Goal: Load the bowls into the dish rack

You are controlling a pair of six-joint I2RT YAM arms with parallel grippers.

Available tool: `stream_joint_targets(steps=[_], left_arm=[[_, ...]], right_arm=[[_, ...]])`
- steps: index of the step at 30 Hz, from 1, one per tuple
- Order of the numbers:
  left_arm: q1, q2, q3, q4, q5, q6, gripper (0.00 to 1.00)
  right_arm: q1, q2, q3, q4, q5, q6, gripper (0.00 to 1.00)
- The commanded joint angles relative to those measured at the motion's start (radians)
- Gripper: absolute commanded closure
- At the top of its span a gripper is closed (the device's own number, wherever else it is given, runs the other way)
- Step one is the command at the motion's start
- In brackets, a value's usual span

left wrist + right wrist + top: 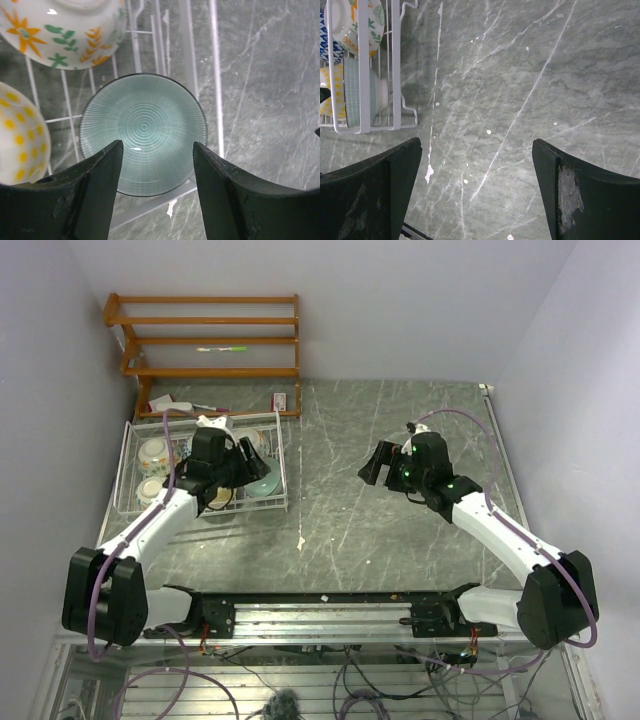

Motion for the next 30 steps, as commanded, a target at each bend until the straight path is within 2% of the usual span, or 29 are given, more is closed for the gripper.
stream_joint_targets(steps=[1, 8, 10, 13, 21, 30], left_arm=[[-0.053, -0.054, -0.008, 0.088, 0.011, -0.004, 0.31], [-0.073, -0.148, -0.069, 0.120, 0.050, 0.045, 0.29], [-0.074, -0.149, -0.084, 0.114, 0.045, 0.061, 0.33], [-0.076, -0.147, -0.108, 0.104, 0.016, 0.081, 0.45], [-0.091, -0.143, -0.155, 0.178, 0.055, 0.107, 0.44], [-0.135, -0.088, -0.146, 0.218, 0.032, 0.155, 0.45]], right_arm=[[0.000, 0.010, -0.019, 0.023, 0.022, -0.021, 0.07], [-0.004, 0.016, -0.032, 0.029, 0.023, -0.024, 0.07], [-0.004, 0.019, -0.034, 0.032, 0.017, -0.021, 0.07], [-0.006, 0.027, -0.036, 0.037, 0.006, -0.017, 0.07], [-0.006, 0.047, -0.037, 0.044, 0.005, -0.014, 0.07], [-0.005, 0.074, -0.045, 0.057, 0.004, -0.012, 0.07]])
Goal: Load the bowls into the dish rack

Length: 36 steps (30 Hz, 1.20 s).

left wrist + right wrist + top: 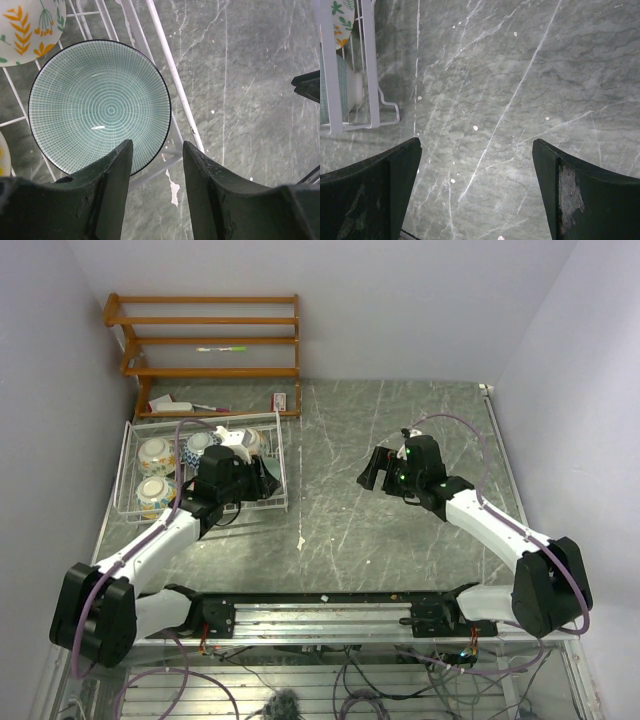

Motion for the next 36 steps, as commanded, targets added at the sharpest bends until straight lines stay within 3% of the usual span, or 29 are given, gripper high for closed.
stream_joint_targets(steps=[1, 11, 17, 21, 22, 28, 36], left_arm=[[-0.017, 0.047, 0.014, 0.068, -0.010, 0.058, 0.45], [-0.038, 0.125, 0.045, 0.094, -0.024, 0.092, 0.49], [-0.051, 0.142, 0.055, 0.093, -0.033, 0.096, 0.68], [-0.053, 0.107, 0.054, 0.081, -0.045, 0.085, 0.91], [-0.052, 0.094, 0.055, 0.076, -0.053, 0.080, 0.92], [-0.053, 0.014, 0.055, 0.066, -0.087, 0.032, 0.93], [-0.041, -0.053, -0.037, 0.250, -0.108, -0.097, 0.93]], right_arm=[[-0.003, 0.012, -0.015, 0.032, 0.000, 0.001, 0.07], [-0.006, 0.013, -0.017, 0.028, 0.010, -0.008, 0.06], [-0.009, 0.017, -0.021, 0.033, 0.005, -0.005, 0.06], [-0.009, 0.016, -0.021, 0.032, 0.004, -0.007, 0.06], [-0.010, 0.017, -0.021, 0.031, 0.004, -0.007, 0.06], [-0.012, 0.014, -0.025, 0.032, 0.002, -0.004, 0.06], [-0.013, -0.002, -0.029, 0.014, 0.011, -0.009, 0.06]])
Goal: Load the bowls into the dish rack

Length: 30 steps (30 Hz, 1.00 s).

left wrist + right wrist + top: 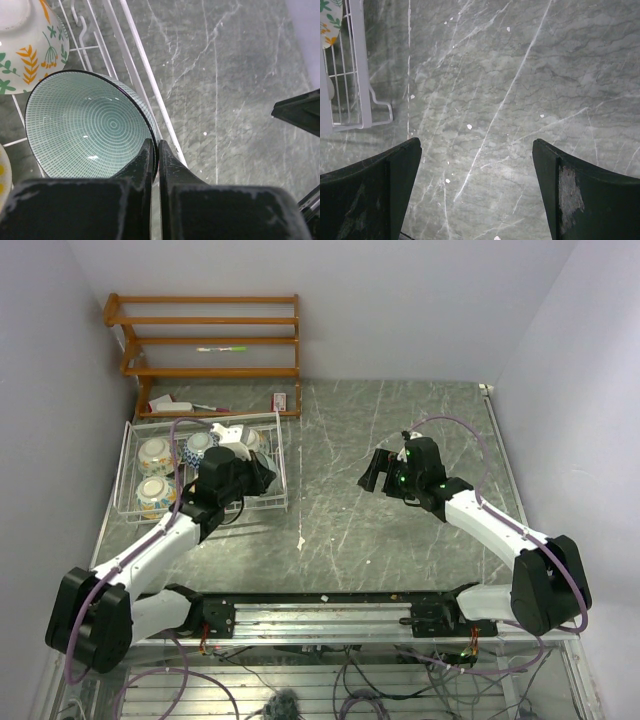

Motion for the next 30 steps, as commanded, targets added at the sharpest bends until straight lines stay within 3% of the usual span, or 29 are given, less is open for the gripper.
stream_joint_targets(steps=[1, 13, 22, 30], left_arm=[[0.011, -0.053, -0.059, 0.206, -0.014, -0.109, 0.93], [0.142, 0.023, -0.245, 0.692, 0.179, -0.376, 0.93], [0.196, 0.048, -0.268, 0.846, 0.261, -0.461, 0.93], [0.237, 0.259, -0.322, 1.195, 0.348, -0.612, 0.93]], right_arm=[[-0.004, -0.015, -0.009, -0.001, 0.011, -0.010, 0.06], [-0.005, -0.022, -0.004, -0.014, 0.017, -0.009, 0.06], [-0.006, -0.005, 0.001, -0.006, 0.013, -0.005, 0.06], [-0.006, -0.005, -0.005, -0.006, 0.019, -0.003, 0.06]])
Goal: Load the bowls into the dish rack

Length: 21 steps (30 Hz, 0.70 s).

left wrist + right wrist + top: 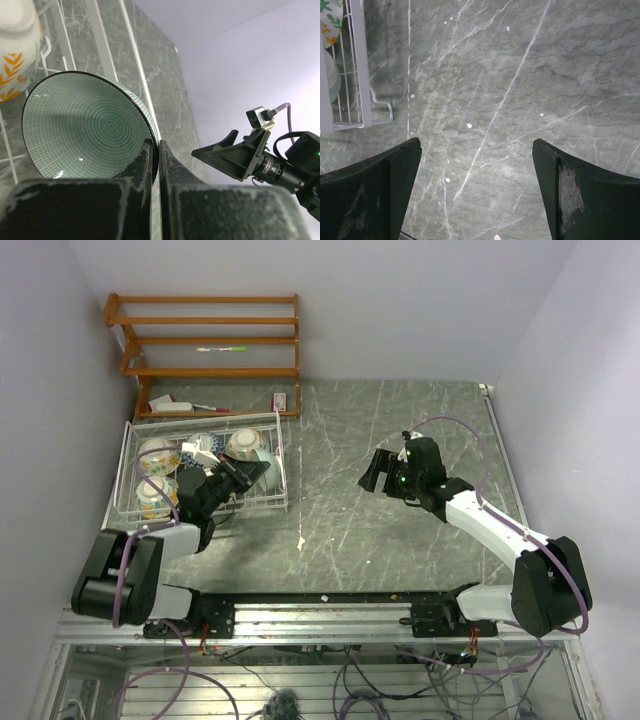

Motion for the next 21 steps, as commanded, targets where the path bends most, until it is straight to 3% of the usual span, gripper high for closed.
stream_joint_targets(steps=[1, 6, 12, 21], left_arm=[[0.017, 0.119, -0.020, 0.394, 0.086, -0.113, 0.93], [0.037, 0.244, -0.026, 0.544, 0.130, -0.181, 0.93], [0.089, 0.252, -0.053, 0.443, 0.144, -0.148, 0.93], [0.131, 0.025, -0.017, -0.229, 0.038, 0.105, 0.91]], right_arm=[[-0.006, 0.002, -0.004, 0.002, 0.019, -0.003, 0.06], [-0.005, 0.006, -0.007, 0.006, 0.022, -0.002, 0.06], [-0.006, 0.026, -0.008, 0.018, 0.015, -0.002, 0.06], [-0.005, 0.057, -0.014, 0.048, -0.001, 0.005, 0.07]])
